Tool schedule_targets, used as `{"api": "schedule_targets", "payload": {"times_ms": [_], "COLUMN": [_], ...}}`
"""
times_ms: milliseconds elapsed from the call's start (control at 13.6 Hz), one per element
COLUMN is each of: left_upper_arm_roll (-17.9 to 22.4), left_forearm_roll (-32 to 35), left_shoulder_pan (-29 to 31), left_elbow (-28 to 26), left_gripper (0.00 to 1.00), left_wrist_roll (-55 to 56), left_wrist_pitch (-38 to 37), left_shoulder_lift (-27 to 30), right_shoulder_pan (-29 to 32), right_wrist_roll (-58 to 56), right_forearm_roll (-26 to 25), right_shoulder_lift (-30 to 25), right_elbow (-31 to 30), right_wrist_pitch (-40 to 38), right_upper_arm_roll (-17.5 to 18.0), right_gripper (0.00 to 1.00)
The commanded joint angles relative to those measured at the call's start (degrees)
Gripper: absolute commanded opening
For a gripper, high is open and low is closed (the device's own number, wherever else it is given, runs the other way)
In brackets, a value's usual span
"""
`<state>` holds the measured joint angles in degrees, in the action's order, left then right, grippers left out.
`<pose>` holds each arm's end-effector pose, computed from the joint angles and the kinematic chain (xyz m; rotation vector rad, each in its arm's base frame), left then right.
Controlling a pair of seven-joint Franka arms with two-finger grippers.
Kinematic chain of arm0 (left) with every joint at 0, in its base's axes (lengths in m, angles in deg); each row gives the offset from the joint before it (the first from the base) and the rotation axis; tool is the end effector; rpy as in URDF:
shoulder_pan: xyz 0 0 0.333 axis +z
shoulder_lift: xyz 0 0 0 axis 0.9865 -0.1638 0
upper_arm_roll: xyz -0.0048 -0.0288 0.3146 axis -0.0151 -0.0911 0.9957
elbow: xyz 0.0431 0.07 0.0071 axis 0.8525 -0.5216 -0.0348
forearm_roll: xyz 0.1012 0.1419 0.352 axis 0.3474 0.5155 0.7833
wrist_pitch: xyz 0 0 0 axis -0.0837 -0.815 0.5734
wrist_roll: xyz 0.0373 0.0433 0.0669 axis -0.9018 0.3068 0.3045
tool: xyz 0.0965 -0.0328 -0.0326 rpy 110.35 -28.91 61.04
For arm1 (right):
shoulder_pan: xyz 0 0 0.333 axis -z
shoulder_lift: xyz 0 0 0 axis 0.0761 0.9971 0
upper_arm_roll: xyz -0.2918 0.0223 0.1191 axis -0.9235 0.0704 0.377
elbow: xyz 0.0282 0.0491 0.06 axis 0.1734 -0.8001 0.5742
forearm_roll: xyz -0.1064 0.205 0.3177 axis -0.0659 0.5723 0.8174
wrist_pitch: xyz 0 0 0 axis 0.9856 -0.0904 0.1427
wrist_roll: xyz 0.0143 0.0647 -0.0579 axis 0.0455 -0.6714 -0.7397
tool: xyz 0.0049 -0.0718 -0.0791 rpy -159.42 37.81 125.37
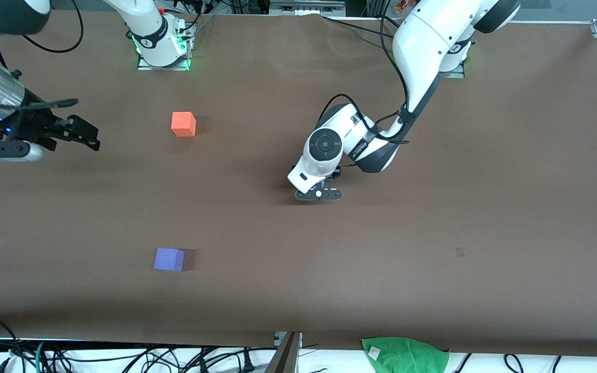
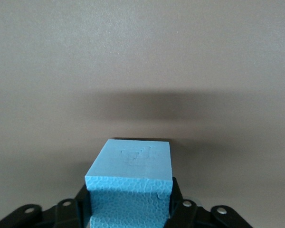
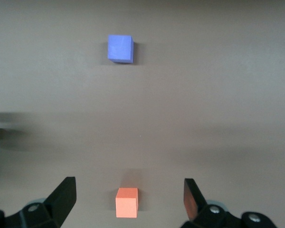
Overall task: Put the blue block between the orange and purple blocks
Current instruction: 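Carry the blue cube toward the table middle with the left gripper, then set down the blue cube while the right gripper reaches toward it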
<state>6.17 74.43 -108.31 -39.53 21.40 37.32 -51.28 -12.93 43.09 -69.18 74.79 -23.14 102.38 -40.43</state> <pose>0.5421 -0.4647 0.2166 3.0810 0.0577 -0.2449 0.5926 0.0714 0.5710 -3.1157 0.0051 0.0279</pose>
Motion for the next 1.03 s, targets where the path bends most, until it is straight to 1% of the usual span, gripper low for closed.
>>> {"api": "schedule_targets", "payload": {"times_ms": [0,74,221,368,516,663,811,958], "left_upper_arm_roll": [0.8,0.8,0.8,0.8,0.8,0.8,0.8,0.6], "left_forearm_roll": [1.8,1.8,1.8,1.8,1.9,2.0,2.0,2.0], "left_shoulder_pan": [-0.8,-0.3,0.5,2.6,5.8,10.6,16.0,21.5], "left_elbow": [2.0,2.0,1.8,2.0,2.1,2.1,2.2,2.2], "left_gripper": [1.0,1.0,1.0,1.0,1.0,1.0,1.0,1.0], "left_wrist_roll": [2.1,2.2,2.1,1.9,1.2,1.2,0.9,-5.3], "left_wrist_pitch": [-0.4,-0.6,-3.5,-10.5,-17.3,-21.7,-24.1,-25.7], "left_shoulder_lift": [-0.3,-0.1,2.5,7.2,11.7,15.6,18.7,21.7], "right_shoulder_pan": [0.3,0.3,-0.2,-0.7,-3.0,-6.8,-9.5,-14.3], "right_wrist_roll": [-0.8,-0.8,-0.9,-0.9,-0.5,0.9,6.6,11.9], "right_forearm_roll": [0.1,0.1,0.1,0.3,0.4,1.7,4.0,4.6], "right_shoulder_lift": [4.1,5.9,6.6,7.1,8.4,10.9,13.4,16.2], "right_elbow": [1.1,1.1,1.0,0.6,0.6,0.6,0.7,1.0], "right_wrist_pitch": [-0.5,-0.8,-1.0,-1.8,-1.0,3.4,7.9,13.5], "right_upper_arm_roll": [0.1,0.1,0.2,0.4,0.5,0.5,0.5,0.5], "right_gripper": [1.0,1.0,1.0,1.0,1.0,1.0,1.0,1.0]}}
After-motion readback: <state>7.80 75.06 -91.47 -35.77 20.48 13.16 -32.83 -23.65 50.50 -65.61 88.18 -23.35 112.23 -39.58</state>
